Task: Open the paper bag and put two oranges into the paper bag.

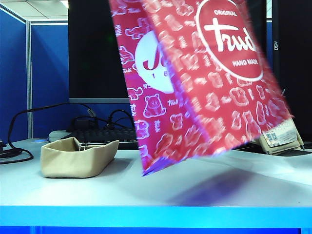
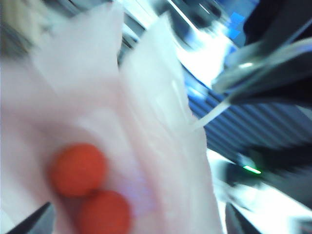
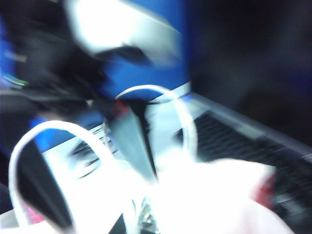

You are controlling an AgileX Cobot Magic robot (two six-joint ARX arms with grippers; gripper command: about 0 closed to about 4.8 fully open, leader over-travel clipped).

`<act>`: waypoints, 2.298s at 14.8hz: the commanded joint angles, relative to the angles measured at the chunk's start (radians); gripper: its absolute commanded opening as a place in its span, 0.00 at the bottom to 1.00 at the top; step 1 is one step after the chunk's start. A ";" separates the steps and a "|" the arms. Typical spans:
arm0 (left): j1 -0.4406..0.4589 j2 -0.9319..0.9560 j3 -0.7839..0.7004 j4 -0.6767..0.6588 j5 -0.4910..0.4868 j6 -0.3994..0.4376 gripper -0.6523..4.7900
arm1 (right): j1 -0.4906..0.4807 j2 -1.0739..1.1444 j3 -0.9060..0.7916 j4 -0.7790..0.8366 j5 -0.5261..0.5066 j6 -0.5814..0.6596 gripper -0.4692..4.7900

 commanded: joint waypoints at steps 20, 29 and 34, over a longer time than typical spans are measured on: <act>0.013 -1.055 0.182 -0.200 -1.191 0.093 0.33 | 0.026 0.155 -0.230 0.484 0.038 -0.165 0.08; 0.059 -1.488 -0.470 -0.200 -1.248 -0.090 0.64 | 0.026 0.158 -0.277 0.555 0.063 -0.105 0.72; 0.058 -1.488 -0.528 -0.154 -1.268 -0.057 0.65 | 0.025 -0.007 -0.277 0.520 0.116 -0.093 0.75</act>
